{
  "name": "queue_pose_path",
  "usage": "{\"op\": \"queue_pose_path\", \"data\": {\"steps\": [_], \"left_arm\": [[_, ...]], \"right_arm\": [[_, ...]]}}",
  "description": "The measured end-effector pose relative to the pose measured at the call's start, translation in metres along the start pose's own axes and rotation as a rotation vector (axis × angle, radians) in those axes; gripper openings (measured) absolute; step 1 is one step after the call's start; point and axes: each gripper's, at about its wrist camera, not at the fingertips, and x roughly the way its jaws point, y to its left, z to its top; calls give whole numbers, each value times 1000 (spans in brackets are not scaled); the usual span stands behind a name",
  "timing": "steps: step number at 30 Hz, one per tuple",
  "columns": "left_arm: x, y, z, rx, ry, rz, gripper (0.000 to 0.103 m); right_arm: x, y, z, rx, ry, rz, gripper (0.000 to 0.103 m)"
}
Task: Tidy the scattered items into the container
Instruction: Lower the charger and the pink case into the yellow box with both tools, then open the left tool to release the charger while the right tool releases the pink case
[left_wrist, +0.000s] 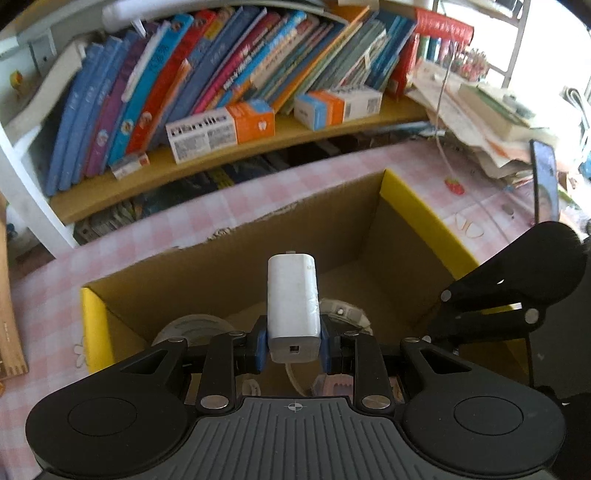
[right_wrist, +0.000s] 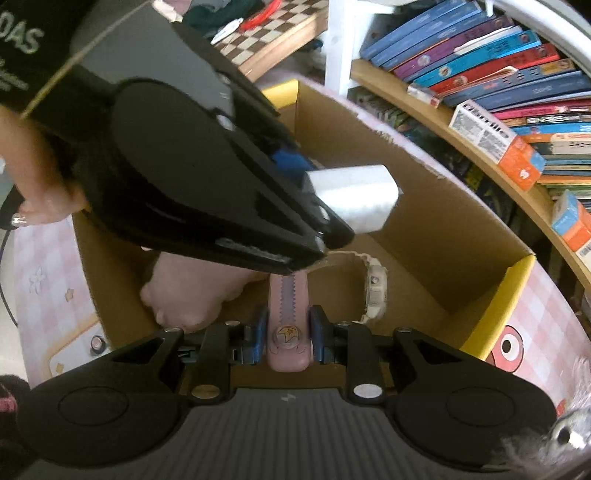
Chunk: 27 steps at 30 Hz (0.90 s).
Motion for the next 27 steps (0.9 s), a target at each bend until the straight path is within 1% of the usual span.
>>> {"op": "queue_pose_path", "data": {"steps": [5,10,14,18,23,24,26,27], "left_arm": [[16,0,2,16,56,16,25],[26,3,1,7,80,31,25],[28,7,0,-9,79,38,25],[27,11,0,-27,74,27,25],[21,10,0,-23,50,30,27],[19,10,1,-24,44,28,29],[14,11,1,-30,26,33,41],[11,11,1,-37,15,40,58]], "right_arm": [[8,-2,1,-24,29,23,24],[13,-1,1,-48,44,32,24],[17,0,1,-55,53,40,24],[21,-1,2,-58,58,40,24],[23,-1,3,-53,57,41,24],[22,-1,3,-51,54,38,24],[21,-1,4,-47,44,34,24],[19,-1,5,-45,36,31,29]]}}
